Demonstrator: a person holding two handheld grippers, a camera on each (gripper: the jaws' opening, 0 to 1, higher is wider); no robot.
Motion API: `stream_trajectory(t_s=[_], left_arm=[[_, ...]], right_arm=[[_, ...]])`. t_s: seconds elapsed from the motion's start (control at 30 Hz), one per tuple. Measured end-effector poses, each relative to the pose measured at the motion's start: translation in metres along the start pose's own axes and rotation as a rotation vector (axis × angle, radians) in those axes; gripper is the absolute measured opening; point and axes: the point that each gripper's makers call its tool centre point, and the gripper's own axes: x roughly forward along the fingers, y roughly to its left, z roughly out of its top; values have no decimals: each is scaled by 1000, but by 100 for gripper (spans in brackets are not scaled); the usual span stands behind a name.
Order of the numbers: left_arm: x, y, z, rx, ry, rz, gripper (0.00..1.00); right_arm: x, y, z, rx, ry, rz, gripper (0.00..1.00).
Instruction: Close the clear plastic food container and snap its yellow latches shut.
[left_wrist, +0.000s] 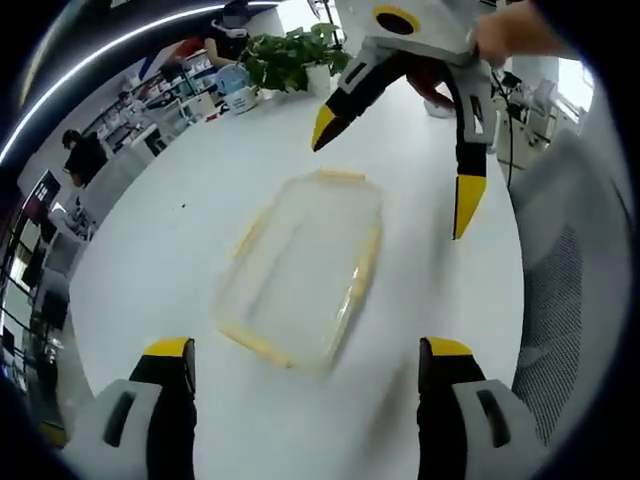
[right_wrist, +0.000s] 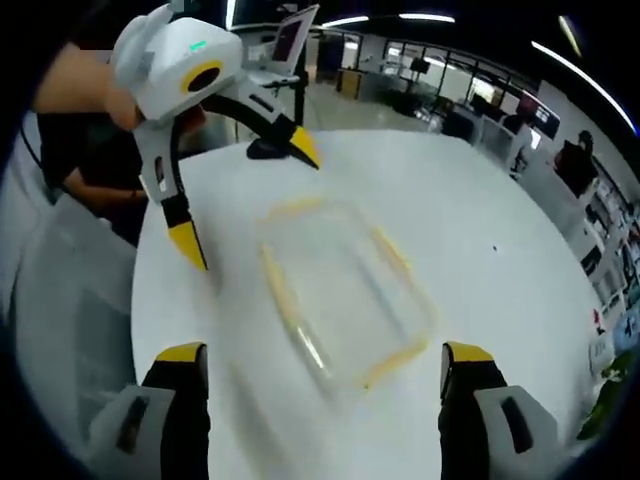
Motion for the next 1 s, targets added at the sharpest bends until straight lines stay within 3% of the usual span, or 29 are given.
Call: stream_trajectory(t_s=[0.37,0.57,1.0], left_arm=[[-10,-6,-1,-72,-53,17,94],[-15,-9,-6,-152,-83,26,94],[-19,-31,-25,-220,-109,25,95]], right_arm=[[-8,4,0,56,-45,-19,98],[-12,8,-2,80,-78,-36,98],[-22,21,-21,142,-117,-44,98]])
